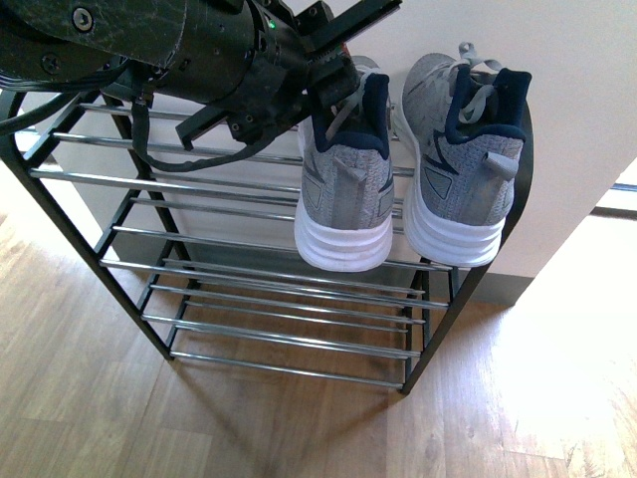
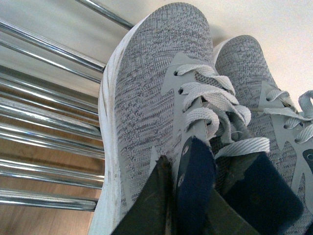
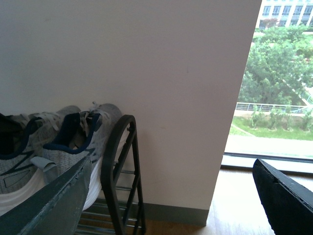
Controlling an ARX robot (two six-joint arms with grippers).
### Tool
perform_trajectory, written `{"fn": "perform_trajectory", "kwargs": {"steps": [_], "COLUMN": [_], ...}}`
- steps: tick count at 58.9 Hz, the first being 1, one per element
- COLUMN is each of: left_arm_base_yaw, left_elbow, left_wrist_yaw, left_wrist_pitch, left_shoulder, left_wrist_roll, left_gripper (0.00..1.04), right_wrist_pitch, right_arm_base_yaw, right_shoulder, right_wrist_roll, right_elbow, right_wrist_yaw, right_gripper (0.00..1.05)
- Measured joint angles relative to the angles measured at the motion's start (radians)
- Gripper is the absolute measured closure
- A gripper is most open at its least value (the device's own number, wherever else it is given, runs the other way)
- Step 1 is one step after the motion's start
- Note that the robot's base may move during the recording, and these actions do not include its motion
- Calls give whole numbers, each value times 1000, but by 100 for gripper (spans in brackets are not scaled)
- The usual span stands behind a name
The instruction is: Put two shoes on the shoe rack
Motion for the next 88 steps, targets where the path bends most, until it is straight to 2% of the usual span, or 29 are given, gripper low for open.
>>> {"fn": "perform_trajectory", "kwargs": {"steps": [16, 24, 32, 35, 37, 40, 44, 50, 64, 73, 88], "left_arm_base_yaw": [-8, -21, -13, -2, 1, 19, 53, 113, 263, 331, 395], "left_elbow": [-78, -125, -216, -261, -303, -410, -524, -649, -880, -958, -1020], "left_wrist_yaw": [1, -64, -123, -173, -248, -393, -464, -443, -283, -213, -153], "left_wrist_pitch": [-103, -216, -256, -279, -250, -62, 135, 265, 274, 243, 177], "left_shoulder": [-144, -320, -529, -628, -688, -784, -877, -970, -1159, -1265, -1395], "left_wrist_roll": [6, 90, 164, 197, 241, 373, 503, 634, 727, 733, 734], "left_gripper": [32, 9, 10, 9, 12, 21, 31, 47, 103, 104, 104], "right_wrist_pitch": [0, 0, 0, 0, 0, 0, 0, 0, 0, 0, 0], "right_arm_base_yaw": [0, 0, 0, 0, 0, 0, 0, 0, 0, 0, 0], "right_shoulder": [0, 0, 0, 0, 0, 0, 0, 0, 0, 0, 0], "right_wrist_roll": [0, 0, 0, 0, 0, 0, 0, 0, 0, 0, 0], "right_elbow": [0, 0, 0, 0, 0, 0, 0, 0, 0, 0, 0], "right_wrist_yaw": [0, 0, 0, 0, 0, 0, 0, 0, 0, 0, 0], "right_gripper": [9, 9, 9, 9, 9, 9, 9, 9, 9, 9, 9]}}
